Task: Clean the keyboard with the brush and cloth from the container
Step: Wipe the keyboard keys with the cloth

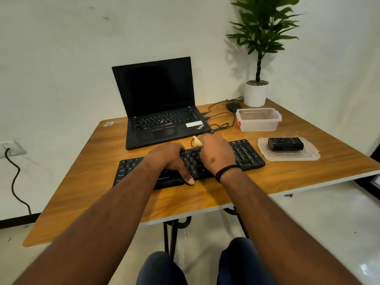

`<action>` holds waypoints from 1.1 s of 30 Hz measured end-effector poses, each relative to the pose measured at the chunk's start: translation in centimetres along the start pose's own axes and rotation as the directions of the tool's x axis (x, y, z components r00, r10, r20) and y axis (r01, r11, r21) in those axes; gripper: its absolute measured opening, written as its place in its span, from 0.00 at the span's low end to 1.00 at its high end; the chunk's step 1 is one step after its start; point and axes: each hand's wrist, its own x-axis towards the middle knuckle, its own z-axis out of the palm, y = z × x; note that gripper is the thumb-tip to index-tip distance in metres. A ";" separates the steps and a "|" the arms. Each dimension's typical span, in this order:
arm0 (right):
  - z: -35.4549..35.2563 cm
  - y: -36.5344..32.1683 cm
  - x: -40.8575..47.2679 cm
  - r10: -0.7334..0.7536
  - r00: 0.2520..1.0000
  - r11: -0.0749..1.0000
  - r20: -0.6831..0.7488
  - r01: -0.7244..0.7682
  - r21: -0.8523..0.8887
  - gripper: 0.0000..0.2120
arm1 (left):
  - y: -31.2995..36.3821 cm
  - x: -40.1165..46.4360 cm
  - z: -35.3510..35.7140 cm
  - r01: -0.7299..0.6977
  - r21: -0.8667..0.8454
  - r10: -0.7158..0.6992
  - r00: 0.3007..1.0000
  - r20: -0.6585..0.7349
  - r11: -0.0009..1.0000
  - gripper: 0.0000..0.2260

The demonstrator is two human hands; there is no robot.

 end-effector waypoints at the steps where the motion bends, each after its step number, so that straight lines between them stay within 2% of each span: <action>1: 1.1 -0.4 -0.4 0.005 1.000 1.000 0.016 -0.005 -0.020 0.10 | 0.0 0.1 0.1 -0.002 -0.001 0.002 1.000 -0.004 1.000 0.53; 3: 3.6 -0.9 -1.8 -0.052 0.994 0.993 0.096 0.062 -0.100 0.13 | 0.0 0.3 0.2 -0.011 0.000 0.011 1.000 -0.018 1.000 0.49; 5: 5.3 -1.1 -3.5 -0.131 0.987 0.971 0.092 0.146 -0.186 0.18 | -0.1 0.7 0.2 -0.018 0.004 0.018 0.999 -0.027 1.000 0.48; 8: 5.0 -0.5 -5.4 -0.189 0.978 0.964 0.089 0.202 -0.171 0.22 | -0.1 0.9 0.2 -0.021 0.008 0.021 0.999 -0.027 1.000 0.50; 11: 2.6 1.1 -5.9 -0.207 0.963 0.970 0.173 0.225 -0.093 0.19 | 0.0 0.7 0.2 -0.001 -0.017 0.001 1.000 -0.015 1.000 0.51; 14: 0.0 2.6 -4.4 -0.136 0.966 0.988 0.219 0.148 -0.042 0.13 | -0.1 0.3 0.3 -0.010 -0.050 0.009 1.000 -0.008 0.999 0.52; 16: -1.4 3.2 -2.6 -0.059 0.997 0.993 0.058 0.064 -0.094 0.12 | -0.1 0.1 0.2 -0.010 -0.063 0.009 1.000 -0.013 0.998 0.53; 18: -2.1 3.8 -0.6 0.019 0.990 0.990 -0.139 -0.038 -0.137 0.11 | 0.0 -0.1 0.3 -0.006 -0.075 0.006 1.000 -0.011 0.997 0.53; 20: -2.0 3.9 1.0 0.097 0.980 0.984 -0.175 -0.121 -0.133 0.11 | 0.0 -0.1 0.3 -0.004 -0.088 0.003 1.000 -0.010 0.996 0.53; 22: -1.0 3.3 1.6 0.118 0.990 0.983 -0.074 -0.128 -0.134 0.10 | 0.1 -0.1 0.2 0.000 -0.093 0.000 1.000 -0.007 0.996 0.53; 25: 1.5 1.1 0.6 0.014 0.997 0.979 0.077 0.002 -0.203 0.10 | 0.3 -0.1 0.2 0.003 -0.068 -0.004 1.000 -0.013 0.998 0.52; 29: 2.1 -0.4 -1.7 -0.098 0.986 0.961 0.136 0.129 -0.244 0.10 | 0.1 0.2 0.3 0.001 -0.086 -0.002 1.000 -0.018 0.996 0.51; 33: 0.4 1.3 -2.5 -0.125 0.963 0.961 0.238 0.177 -0.211 0.09 | 0.0 0.3 0.4 -0.004 -0.102 0.003 1.000 -0.014 0.995 0.51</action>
